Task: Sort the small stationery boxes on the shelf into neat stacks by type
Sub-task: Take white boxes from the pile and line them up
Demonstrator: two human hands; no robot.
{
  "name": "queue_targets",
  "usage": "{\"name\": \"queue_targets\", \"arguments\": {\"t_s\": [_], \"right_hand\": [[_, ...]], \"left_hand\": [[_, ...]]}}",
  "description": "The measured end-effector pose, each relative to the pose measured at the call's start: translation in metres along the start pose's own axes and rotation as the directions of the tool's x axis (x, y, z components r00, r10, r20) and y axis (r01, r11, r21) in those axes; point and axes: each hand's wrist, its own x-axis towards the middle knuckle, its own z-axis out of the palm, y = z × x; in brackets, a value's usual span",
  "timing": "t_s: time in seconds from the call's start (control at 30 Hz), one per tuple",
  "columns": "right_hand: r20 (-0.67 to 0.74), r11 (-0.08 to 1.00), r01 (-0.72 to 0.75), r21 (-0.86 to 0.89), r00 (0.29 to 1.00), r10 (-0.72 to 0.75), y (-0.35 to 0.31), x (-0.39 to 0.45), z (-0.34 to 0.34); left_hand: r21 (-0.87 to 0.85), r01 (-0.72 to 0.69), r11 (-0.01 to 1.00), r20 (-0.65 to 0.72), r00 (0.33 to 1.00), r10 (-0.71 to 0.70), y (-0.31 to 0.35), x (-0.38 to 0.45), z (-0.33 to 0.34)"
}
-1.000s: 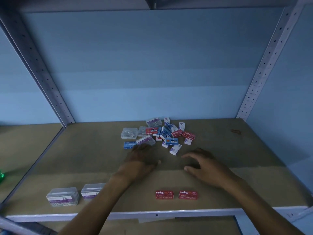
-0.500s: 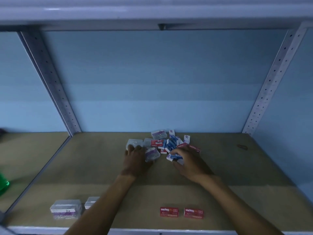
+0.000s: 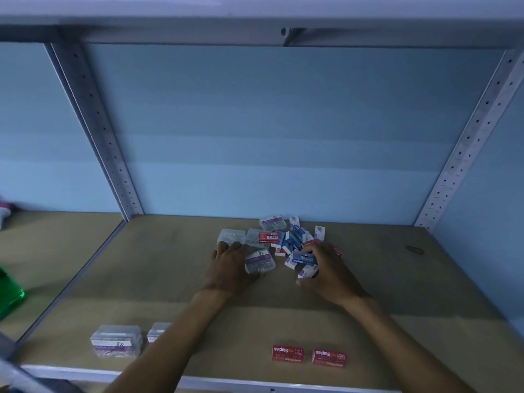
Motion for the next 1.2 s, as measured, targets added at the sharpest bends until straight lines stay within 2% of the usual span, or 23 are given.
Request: {"name": "queue_targets", "arguments": {"t_s": [0.13, 0.33, 0.43, 0.57, 0.7, 0.8, 0.93, 1.07, 1.2], "right_hand": [[-0.016, 0.999, 0.019, 0.028, 1.000, -0.019, 0.002, 0.002, 0.003], [-0.041, 0.996, 0.020, 0.082, 0.999, -0.017, 0.000, -0.003, -0.001], [-0.041, 0.992, 0.000, 0.126, 0.999, 0.005, 0.003, -0.010, -0.009], [-0.031, 0.993, -0.072, 0.091, 0.997, 0.075, 0.005, -0.022, -0.022], [0.022, 0.980, -0.111, 0.164, 0.994, 0.109, 0.006, -0.036, -0.032], [0.087, 0.985, -0.105, 0.137, 0.992, 0.093, 0.008, -0.042, -0.038], [0.204, 0.996, -0.049, 0.068, 0.978, 0.034, 0.012, -0.051, -0.039], [0.289, 0.987, -0.084, 0.134, 0.956, 0.042, 0.016, -0.059, -0.038], [0.265, 0.981, -0.073, 0.180, 0.964, 0.023, 0.016, -0.061, -0.044]], "left_hand": [[0.050, -0.029, 0.998, 0.025, 0.999, 0.028, 0.006, 0.002, -0.001], [0.129, -0.201, 0.971, 0.041, 0.979, 0.197, 0.054, 0.021, 0.012], [0.193, -0.215, 0.957, 0.076, 0.976, 0.204, 0.063, 0.029, 0.025], [0.157, -0.210, 0.965, 0.082, 0.976, 0.199, 0.062, 0.029, 0.034], [0.176, -0.253, 0.951, 0.027, 0.967, 0.252, 0.061, 0.021, 0.030], [0.216, -0.273, 0.937, 0.045, 0.962, 0.270, 0.062, 0.011, 0.028], [0.087, -0.275, 0.957, 0.053, 0.961, 0.272, 0.061, -0.005, 0.026], [-0.029, -0.256, 0.966, 0.064, 0.964, 0.258, 0.058, -0.015, 0.022], [-0.038, -0.229, 0.973, 0.120, 0.965, 0.232, 0.057, -0.023, 0.012]]}}
